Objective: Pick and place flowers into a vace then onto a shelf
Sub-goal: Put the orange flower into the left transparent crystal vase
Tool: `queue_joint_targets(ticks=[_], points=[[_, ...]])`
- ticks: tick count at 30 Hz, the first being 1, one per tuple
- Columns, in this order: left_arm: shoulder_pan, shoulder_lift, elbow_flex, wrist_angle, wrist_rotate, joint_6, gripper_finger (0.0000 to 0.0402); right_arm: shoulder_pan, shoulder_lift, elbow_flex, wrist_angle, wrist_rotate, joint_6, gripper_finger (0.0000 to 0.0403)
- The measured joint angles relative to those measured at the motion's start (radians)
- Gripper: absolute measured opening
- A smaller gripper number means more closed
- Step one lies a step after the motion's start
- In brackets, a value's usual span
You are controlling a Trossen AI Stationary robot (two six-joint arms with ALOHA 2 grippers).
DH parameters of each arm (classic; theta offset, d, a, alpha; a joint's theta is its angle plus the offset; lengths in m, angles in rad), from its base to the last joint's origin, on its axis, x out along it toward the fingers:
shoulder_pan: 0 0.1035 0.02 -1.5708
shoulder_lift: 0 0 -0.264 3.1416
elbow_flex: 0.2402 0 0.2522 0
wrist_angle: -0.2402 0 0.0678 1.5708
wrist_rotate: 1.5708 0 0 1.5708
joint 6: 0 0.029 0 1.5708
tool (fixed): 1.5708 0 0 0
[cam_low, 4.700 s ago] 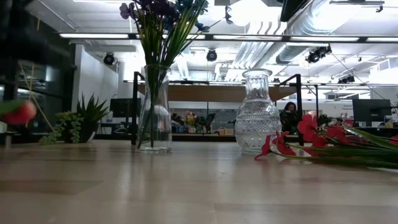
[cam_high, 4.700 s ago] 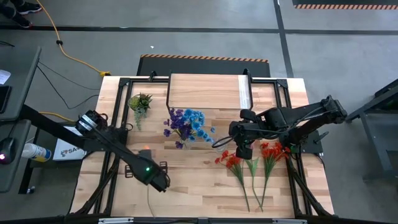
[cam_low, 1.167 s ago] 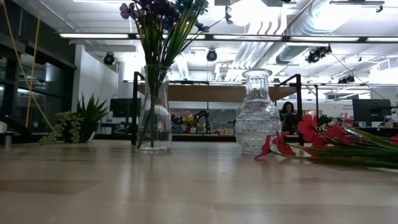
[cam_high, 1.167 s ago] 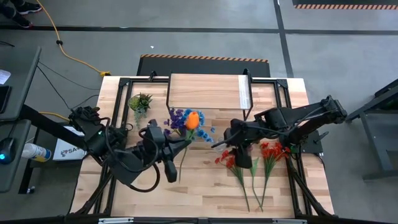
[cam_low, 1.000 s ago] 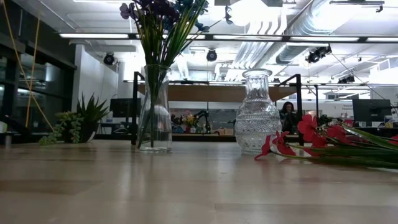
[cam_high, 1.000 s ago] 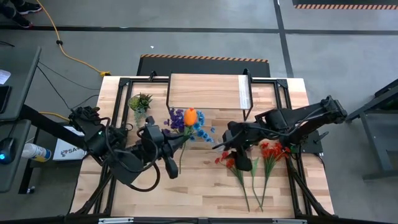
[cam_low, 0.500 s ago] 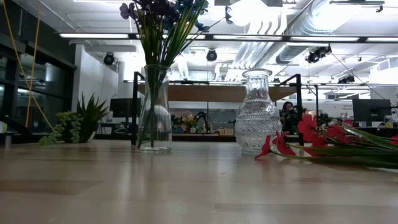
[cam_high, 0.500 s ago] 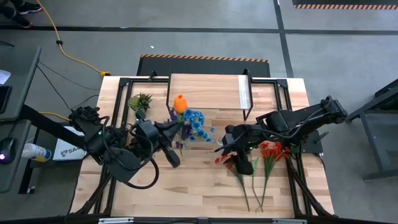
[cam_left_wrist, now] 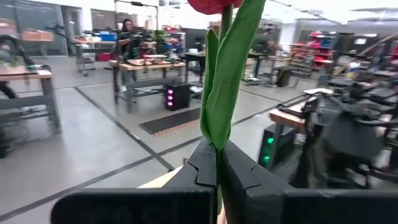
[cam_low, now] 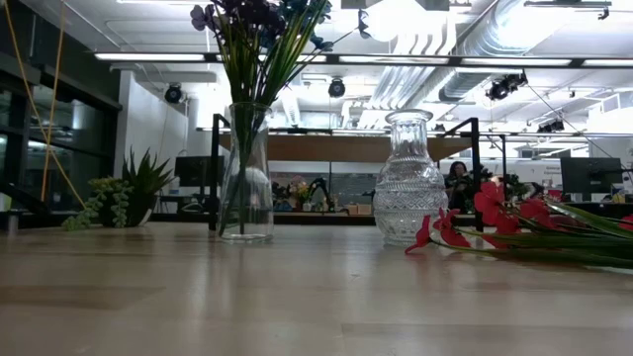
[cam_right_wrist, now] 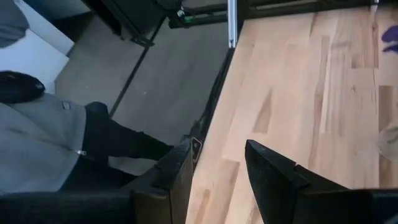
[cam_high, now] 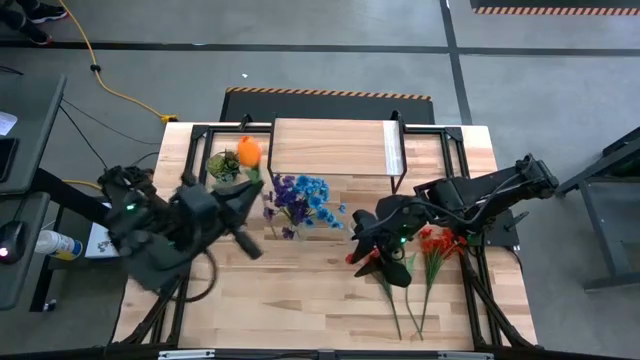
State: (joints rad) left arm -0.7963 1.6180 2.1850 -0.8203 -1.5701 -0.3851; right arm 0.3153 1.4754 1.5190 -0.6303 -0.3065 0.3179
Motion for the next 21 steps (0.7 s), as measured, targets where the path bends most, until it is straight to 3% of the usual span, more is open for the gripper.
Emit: queue_joint_targets(ticks=[15, 21], points=[[-0.082, -0.013, -0.006, -0.063, 0.0, 0.014, 0.0035, 0.001, -0.07, 0.0, 0.254, -0.044, 0.022, 0.0139], [-0.088, -0.011, -0.038, -0.113, 0.0, -0.018, 0.0035, 0.002, -0.106, 0.0, 0.275, -0.04, 0.021, 0.0139]])
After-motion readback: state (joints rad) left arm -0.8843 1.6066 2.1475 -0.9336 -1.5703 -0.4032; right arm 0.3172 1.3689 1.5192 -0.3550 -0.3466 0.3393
